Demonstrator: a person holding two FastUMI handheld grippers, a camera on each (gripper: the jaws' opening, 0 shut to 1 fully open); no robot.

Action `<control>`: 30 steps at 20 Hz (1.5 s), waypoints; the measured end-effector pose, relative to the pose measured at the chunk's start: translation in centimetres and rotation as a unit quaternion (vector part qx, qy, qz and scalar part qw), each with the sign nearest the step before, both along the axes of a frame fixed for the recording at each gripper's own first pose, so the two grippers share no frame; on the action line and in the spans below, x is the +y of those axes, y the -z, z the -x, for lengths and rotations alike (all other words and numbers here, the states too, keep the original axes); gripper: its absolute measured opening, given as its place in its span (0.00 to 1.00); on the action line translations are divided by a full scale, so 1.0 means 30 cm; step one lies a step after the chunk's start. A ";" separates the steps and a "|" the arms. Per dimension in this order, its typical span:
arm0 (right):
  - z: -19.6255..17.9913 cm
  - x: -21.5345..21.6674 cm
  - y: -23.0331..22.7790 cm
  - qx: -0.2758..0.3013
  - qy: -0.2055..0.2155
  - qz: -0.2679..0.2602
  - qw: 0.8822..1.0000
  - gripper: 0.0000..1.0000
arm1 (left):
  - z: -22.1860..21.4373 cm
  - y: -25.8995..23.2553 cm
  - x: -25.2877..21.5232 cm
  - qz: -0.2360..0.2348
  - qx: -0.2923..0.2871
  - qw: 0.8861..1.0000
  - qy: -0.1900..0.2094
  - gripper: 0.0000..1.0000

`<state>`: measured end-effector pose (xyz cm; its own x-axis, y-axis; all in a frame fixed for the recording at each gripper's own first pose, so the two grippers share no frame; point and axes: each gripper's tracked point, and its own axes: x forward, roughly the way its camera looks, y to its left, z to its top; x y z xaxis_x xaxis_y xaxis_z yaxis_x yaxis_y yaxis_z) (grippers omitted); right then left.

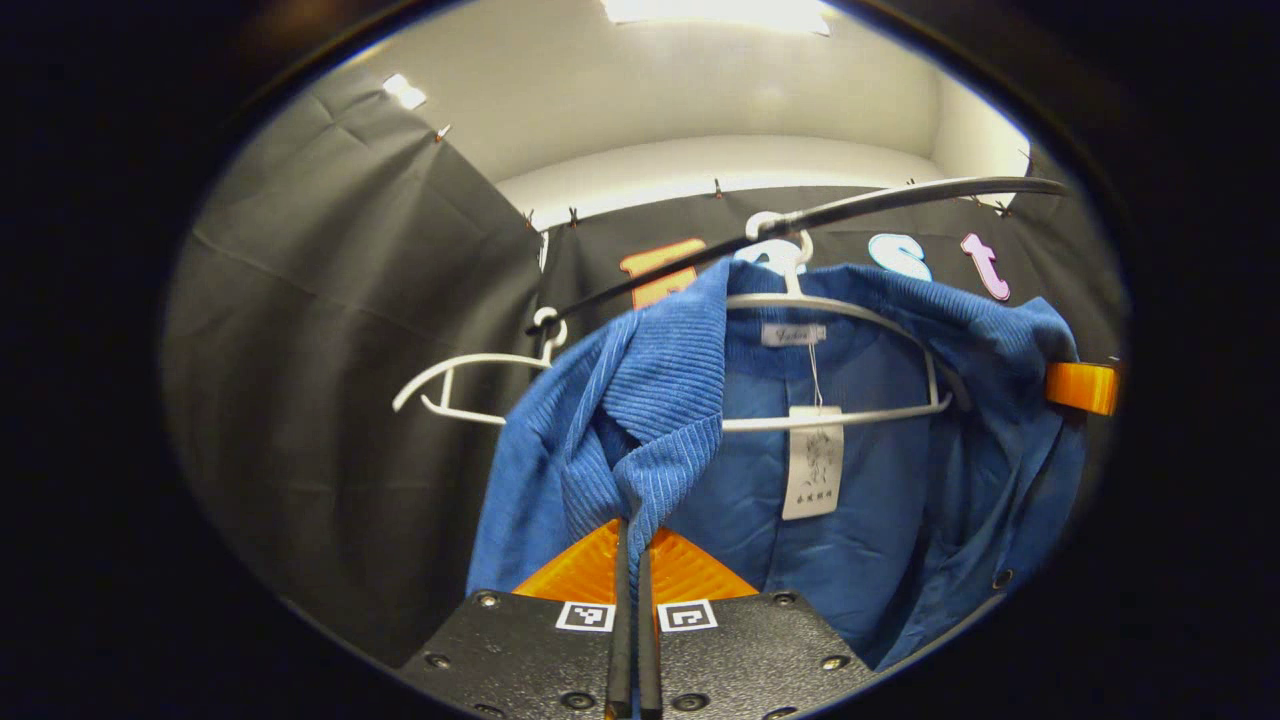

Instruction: Grasp the clothes on the hanger with both hands and then place them into the laundry hamper below.

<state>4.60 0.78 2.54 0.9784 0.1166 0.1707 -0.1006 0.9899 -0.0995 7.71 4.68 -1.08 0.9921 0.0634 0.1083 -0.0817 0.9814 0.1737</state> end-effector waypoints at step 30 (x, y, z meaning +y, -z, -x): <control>-0.047 -0.024 -0.091 -0.040 0.023 -0.027 0.999 0.10 | -0.375 -0.280 0.495 -0.088 -0.024 0.996 0.005 0.02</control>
<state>6.02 0.07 5.28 0.9655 0.0596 0.2534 -0.0477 0.9975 -0.0527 18.97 19.53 7.31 0.9859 0.0296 0.1644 -0.0846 0.9372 0.3383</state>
